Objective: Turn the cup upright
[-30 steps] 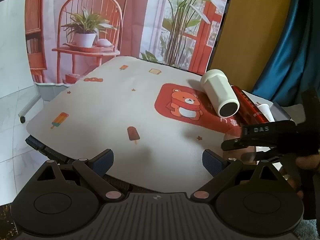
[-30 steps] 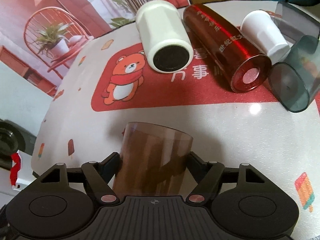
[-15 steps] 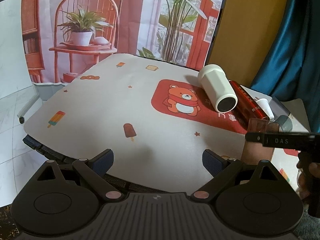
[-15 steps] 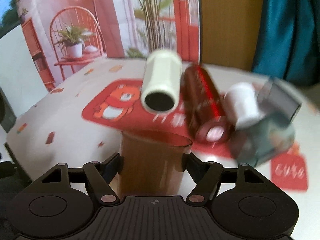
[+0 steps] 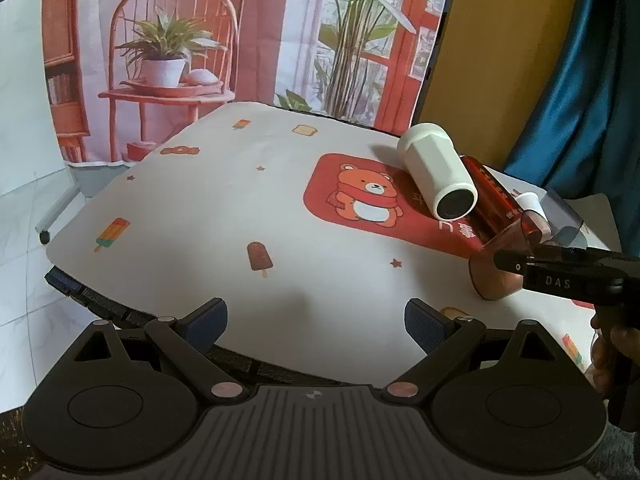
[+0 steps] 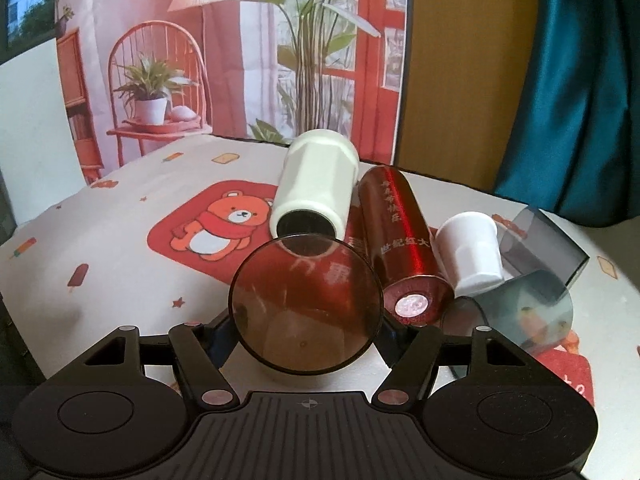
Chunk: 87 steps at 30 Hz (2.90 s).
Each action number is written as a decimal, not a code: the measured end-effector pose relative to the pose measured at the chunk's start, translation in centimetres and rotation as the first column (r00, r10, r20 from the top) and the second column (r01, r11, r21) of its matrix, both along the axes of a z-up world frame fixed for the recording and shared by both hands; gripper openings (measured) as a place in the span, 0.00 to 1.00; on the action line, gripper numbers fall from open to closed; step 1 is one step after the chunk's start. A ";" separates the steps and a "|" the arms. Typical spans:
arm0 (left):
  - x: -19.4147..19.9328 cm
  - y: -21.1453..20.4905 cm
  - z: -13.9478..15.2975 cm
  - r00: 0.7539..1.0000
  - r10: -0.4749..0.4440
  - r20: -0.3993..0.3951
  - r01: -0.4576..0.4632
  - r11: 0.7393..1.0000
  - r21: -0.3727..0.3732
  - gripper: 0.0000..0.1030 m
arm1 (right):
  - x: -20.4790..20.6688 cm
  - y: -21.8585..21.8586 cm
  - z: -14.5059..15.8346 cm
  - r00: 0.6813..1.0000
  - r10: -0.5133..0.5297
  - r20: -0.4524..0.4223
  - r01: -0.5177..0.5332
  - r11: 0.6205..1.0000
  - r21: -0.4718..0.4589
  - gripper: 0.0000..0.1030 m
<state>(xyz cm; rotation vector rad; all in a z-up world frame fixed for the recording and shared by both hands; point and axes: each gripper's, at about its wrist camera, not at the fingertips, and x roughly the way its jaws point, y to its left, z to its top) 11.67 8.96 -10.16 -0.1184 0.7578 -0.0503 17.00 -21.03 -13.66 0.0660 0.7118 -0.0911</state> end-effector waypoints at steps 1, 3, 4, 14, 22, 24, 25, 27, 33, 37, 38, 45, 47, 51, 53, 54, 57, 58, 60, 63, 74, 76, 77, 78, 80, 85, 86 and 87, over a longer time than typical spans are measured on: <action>0.0 0.0 0.0 1.000 -0.001 -0.001 0.001 1.000 0.002 0.94 | 0.0 0.0 0.0 1.000 -0.001 0.000 0.001 1.000 0.000 0.63; 0.1 0.1 -0.1 1.000 0.001 -0.004 -0.001 1.000 0.001 0.94 | 0.2 0.0 0.0 1.000 -0.004 -0.002 0.004 1.000 -0.002 0.63; 0.1 0.2 -0.1 1.000 0.003 -0.005 -0.003 1.000 0.000 0.94 | 0.3 -0.1 0.0 1.000 -0.007 -0.007 0.007 1.000 -0.004 0.63; 0.1 0.2 -0.2 1.000 0.007 -0.010 -0.007 1.000 0.000 0.94 | 0.1 0.0 -0.3 0.999 -0.022 -0.028 0.022 1.000 -0.013 0.62; 0.0 0.0 0.0 1.000 0.005 -0.001 -0.005 1.000 0.008 0.94 | -0.1 0.0 0.5 0.998 -0.044 -0.043 0.045 0.999 0.014 0.77; -0.2 -0.1 0.0 1.000 0.007 -0.001 -0.007 1.000 0.009 0.94 | -0.4 0.1 1.2 0.998 -0.048 -0.036 0.048 0.999 0.014 0.86; -0.2 -0.2 0.1 1.000 0.007 0.000 -0.007 1.000 0.012 0.94 | -0.6 0.2 1.5 0.998 -0.050 -0.034 0.050 0.999 0.011 0.88; -0.4 -0.4 0.3 1.000 0.007 0.005 -0.007 1.000 0.017 0.94 | -1.1 0.2 2.2 0.998 -0.051 -0.040 0.052 0.998 0.023 0.95; -1.3 -1.1 1.2 1.000 -0.002 0.023 0.002 1.000 0.027 0.95 | -3.7 0.0 4.4 0.994 -0.079 -0.070 0.085 0.993 0.084 1.00; -1.7 -1.4 2.5 0.999 0.017 0.030 -0.019 0.997 0.069 0.96 | -6.0 0.0 6.0 0.992 -0.100 -0.074 0.107 0.991 0.087 1.00; -1.8 -1.4 2.9 0.999 0.019 0.037 -0.022 0.997 0.077 0.96 | -6.6 -0.1 6.4 0.992 -0.102 -0.070 0.108 0.990 0.088 1.00; -3.1 -1.2 7.4 0.996 0.006 0.093 -0.011 0.999 0.050 0.97 | -10.9 0.6 9.7 0.993 -0.113 -0.038 0.116 0.992 0.059 1.00; -4.0 -1.7 9.0 0.991 -0.020 0.130 0.011 0.998 0.067 0.98 | -12.2 0.9 10.9 0.993 -0.119 -0.023 0.120 0.991 0.062 1.00; -6.3 -2.9 11.9 0.979 -0.081 0.185 0.062 0.993 0.105 1.00 | -14.7 1.8 12.8 0.993 -0.120 0.012 0.119 0.989 0.086 1.00; -7.2 -3.5 12.9 0.973 -0.101 0.207 0.078 0.990 0.115 1.00 | -15.7 2.2 13.8 0.993 -0.116 0.030 0.113 0.989 0.092 1.00; -7.7 -3.8 13.4 0.970 -0.107 0.216 0.083 0.990 0.118 1.00 | -16.3 2.5 14.2 0.993 -0.114 0.037 0.111 0.989 0.094 1.00; -9.1 -4.6 13.9 0.964 -0.117 0.237 0.093 0.989 0.111 1.00 | -17.6 2.8 15.1 0.992 -0.112 0.051 0.107 0.989 0.100 1.00; -9.5 -4.9 13.8 0.964 -0.121 0.238 0.098 0.989 0.106 1.00 | -17.9 2.9 15.3 0.992 -0.113 0.053 0.108 0.989 0.099 1.00; -10.1 -5.5 13.3 0.963 -0.130 0.235 0.106 0.988 0.111 1.00 | -18.5 3.1 15.3 0.991 -0.121 0.059 0.116 0.989 0.089 1.00; -10.6 -6.3 12.1 0.967 -0.132 0.217 0.096 0.981 0.168 1.00 | -19.2 3.2 15.2 0.987 -0.143 0.068 0.137 0.987 0.087 1.00; -11.8 -6.2 10.7 0.966 -0.133 0.222 0.089 0.976 0.196 1.00 | -20.8 4.7 13.9 0.979 -0.190 0.073 0.189 0.982 0.012 1.00; -11.7 -6.1 10.4 0.969 -0.132 0.208 0.094 0.978 0.184 1.00 | -20.7 4.8 13.9 0.980 -0.188 0.071 0.188 0.982 0.006 1.00; -11.7 -5.9 10.4 0.971 -0.128 0.204 0.092 0.980 0.176 1.00 | -20.7 4.7 13.8 0.980 -0.190 0.066 0.190 0.982 0.007 1.00; -11.6 -5.7 10.3 0.972 -0.124 0.200 0.090 0.981 0.169 1.00 | -20.5 4.7 13.7 0.980 -0.192 0.060 0.192 0.981 0.007 1.00; -11.5 -5.7 10.1 0.973 -0.124 0.193 0.091 0.981 0.169 1.00 | -20.3 4.6 13.4 0.980 -0.195 0.046 0.195 0.981 0.007 1.00; -11.3 -5.7 10.0 0.975 -0.130 0.182 0.098 0.980 0.173 1.00 | -20.2 4.8 13.0 0.980 -0.195 0.031 0.195 0.981 0.003 1.00; -11.4 -5.7 9.9 0.975 -0.129 0.181 0.098 0.981 0.170 1.00 | -20.2 4.8 13.0 0.980 -0.196 0.031 0.196 0.981 0.002 1.00; -11.5 -5.6 9.9 0.975 -0.127 0.181 0.097 0.981 0.167 1.00 | -20.2 4.8 13.0 0.980 -0.197 0.031 0.197 0.980 0.002 1.00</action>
